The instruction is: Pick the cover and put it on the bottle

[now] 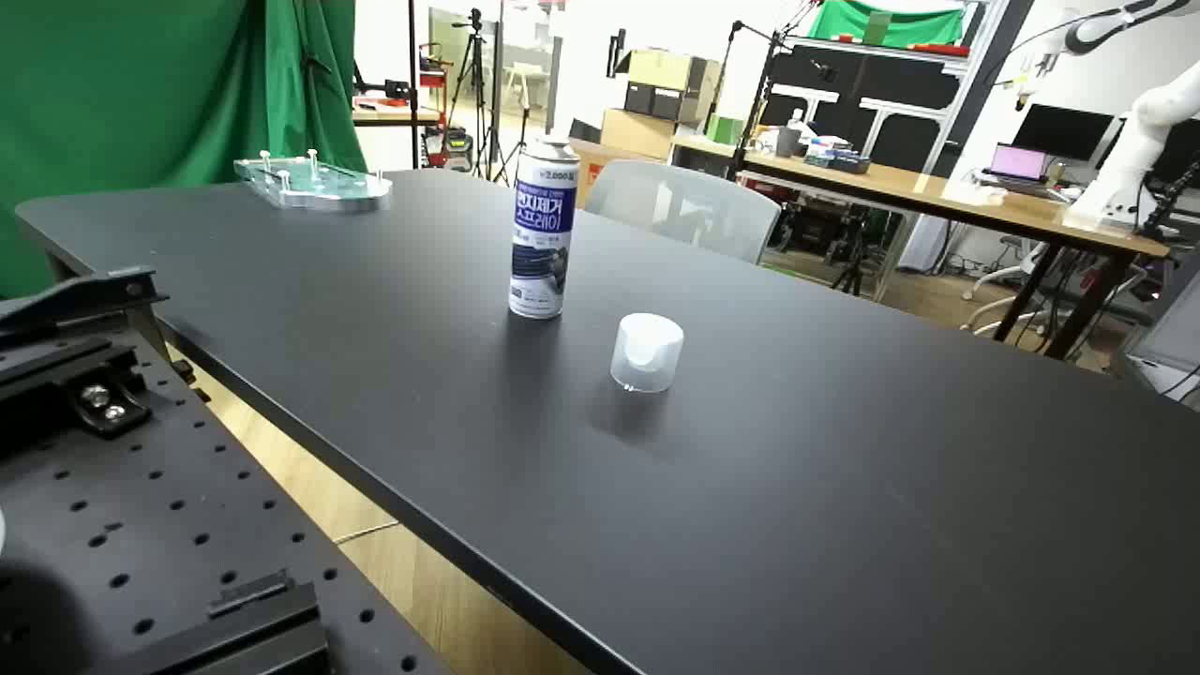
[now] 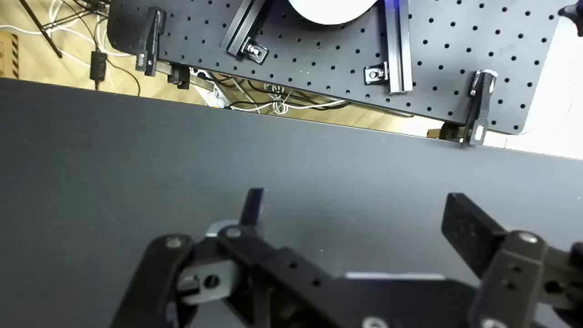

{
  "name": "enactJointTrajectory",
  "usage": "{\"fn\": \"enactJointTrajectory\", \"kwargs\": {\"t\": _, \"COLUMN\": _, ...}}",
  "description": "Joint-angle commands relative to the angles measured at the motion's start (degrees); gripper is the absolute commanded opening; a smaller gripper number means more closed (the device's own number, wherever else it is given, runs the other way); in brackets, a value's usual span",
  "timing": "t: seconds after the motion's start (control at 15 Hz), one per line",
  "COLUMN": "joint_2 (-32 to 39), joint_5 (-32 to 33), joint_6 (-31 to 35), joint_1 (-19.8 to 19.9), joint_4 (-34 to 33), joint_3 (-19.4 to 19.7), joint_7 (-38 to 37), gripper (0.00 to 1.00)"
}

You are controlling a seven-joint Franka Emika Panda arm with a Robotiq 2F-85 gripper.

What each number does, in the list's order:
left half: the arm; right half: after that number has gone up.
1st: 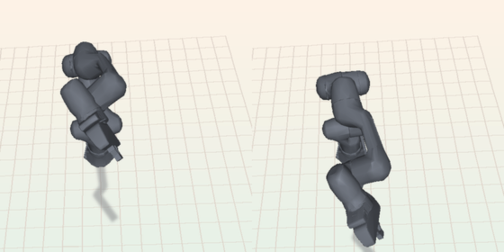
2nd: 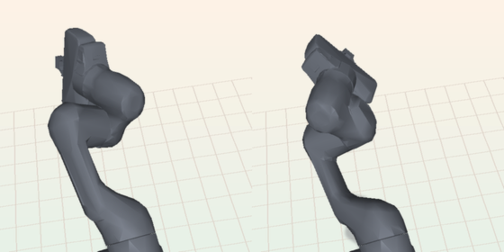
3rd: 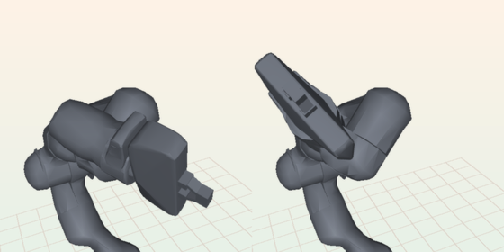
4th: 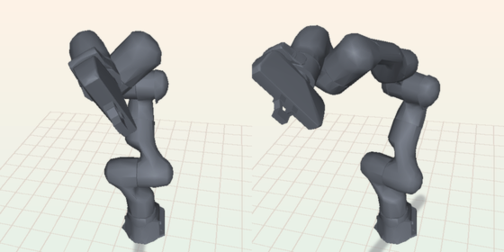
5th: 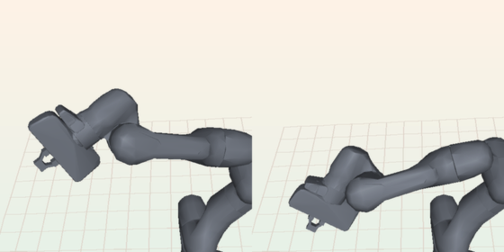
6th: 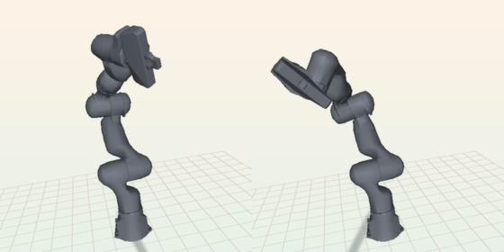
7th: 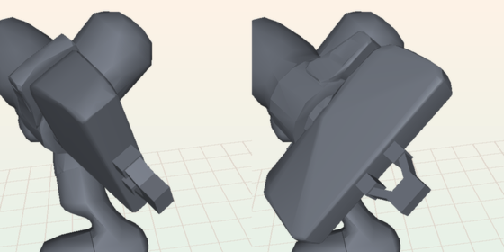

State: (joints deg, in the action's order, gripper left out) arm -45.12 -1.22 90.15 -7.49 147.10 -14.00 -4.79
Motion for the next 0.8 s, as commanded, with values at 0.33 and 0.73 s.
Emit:
{"fn": "enactJointTrajectory", "kwargs": {"t": 0.33, "joint_2": 0.2, "joint_5": 0.5, "joint_6": 0.0, "joint_1": -1.0, "joint_4": -0.1, "joint_3": 0.8, "joint_7": -0.6, "gripper": 1.00}}
{"fn": "enactJointTrajectory", "kwargs": {"t": 0.73, "joint_2": 0.0, "joint_5": 1.3, "joint_6": 1.3, "joint_1": -0.1, "joint_4": 0.3, "joint_3": 0.4, "joint_7": -2.1, "gripper": 1.00}}
